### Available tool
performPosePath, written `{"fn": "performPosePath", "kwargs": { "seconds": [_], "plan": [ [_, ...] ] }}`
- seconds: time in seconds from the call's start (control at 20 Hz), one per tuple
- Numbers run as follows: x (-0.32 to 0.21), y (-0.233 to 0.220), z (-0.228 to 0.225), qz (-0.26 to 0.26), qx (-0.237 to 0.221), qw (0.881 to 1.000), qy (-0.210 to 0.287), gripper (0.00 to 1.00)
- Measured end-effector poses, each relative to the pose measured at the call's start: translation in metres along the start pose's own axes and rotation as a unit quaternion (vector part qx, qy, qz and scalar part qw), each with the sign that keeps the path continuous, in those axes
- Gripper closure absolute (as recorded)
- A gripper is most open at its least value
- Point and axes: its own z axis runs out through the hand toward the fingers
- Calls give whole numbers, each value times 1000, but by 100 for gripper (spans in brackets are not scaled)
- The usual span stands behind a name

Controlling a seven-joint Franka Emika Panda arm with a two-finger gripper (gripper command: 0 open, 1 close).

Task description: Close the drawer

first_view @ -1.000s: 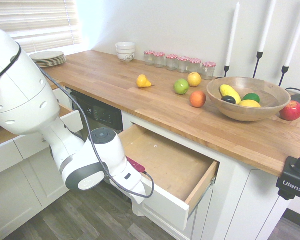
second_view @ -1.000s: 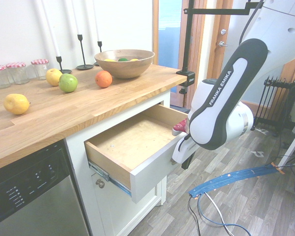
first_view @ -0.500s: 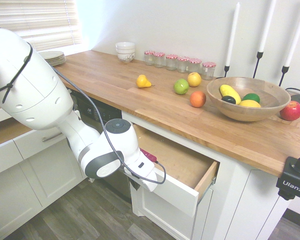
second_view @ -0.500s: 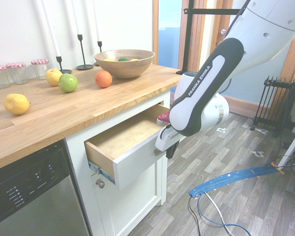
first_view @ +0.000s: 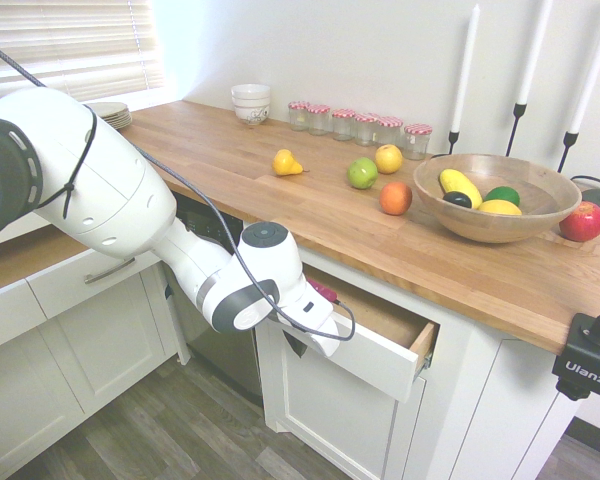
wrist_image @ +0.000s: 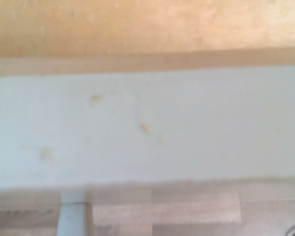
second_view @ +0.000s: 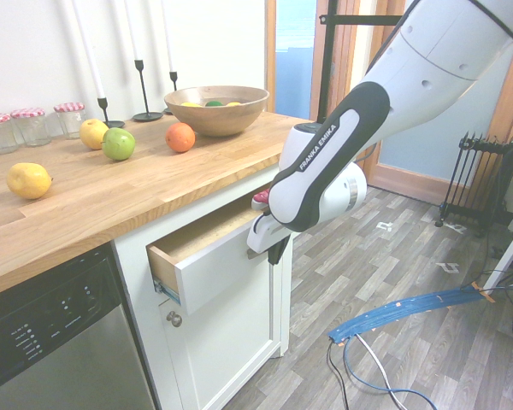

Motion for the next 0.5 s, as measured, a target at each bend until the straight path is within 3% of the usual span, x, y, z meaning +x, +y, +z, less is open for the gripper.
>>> {"fn": "performPosePath", "kwargs": {
  "seconds": [0.5],
  "plan": [
    [20, -22, -11, 1, 17, 1000, 12, 100]
  ]
}}
